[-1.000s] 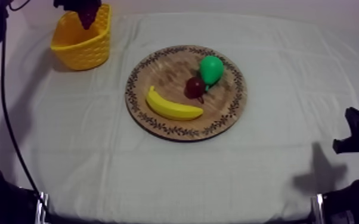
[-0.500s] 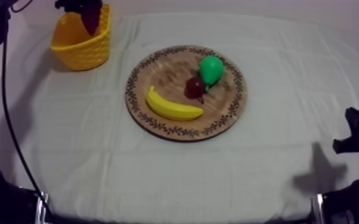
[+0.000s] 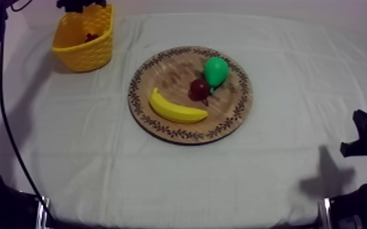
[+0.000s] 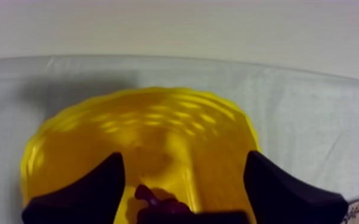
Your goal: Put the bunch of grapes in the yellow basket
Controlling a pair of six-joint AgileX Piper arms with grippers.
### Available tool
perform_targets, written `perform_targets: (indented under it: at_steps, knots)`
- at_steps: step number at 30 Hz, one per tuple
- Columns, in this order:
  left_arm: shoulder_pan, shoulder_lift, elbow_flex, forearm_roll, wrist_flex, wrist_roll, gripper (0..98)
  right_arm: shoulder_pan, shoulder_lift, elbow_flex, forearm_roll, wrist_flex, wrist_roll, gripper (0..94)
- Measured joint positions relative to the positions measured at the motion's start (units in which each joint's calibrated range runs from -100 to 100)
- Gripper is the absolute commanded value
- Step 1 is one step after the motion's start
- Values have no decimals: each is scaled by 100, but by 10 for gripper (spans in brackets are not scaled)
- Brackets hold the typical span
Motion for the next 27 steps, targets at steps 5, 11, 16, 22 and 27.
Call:
perform_targets:
  at_steps: [5, 11, 16, 22, 27]
  knots:
    - [-7, -263, 460, 46, -388, -108, 653, 0, 0, 0, 0, 0, 0, 5]
    - [-121, -944, 1447, 294, -975, -409, 373, 0, 0, 0, 0, 0, 0, 5]
    - [-218, -1691, 2284, 505, -1119, -803, 206, 0, 0, 0, 0, 0, 0, 5]
    - [-208, -2759, 3606, 623, -1474, -1145, 48, 0, 0, 0, 0, 0, 0, 5]
    - [-203, -3674, 4732, 697, -1752, -1201, 8, 0, 0, 0, 0, 0, 0, 5]
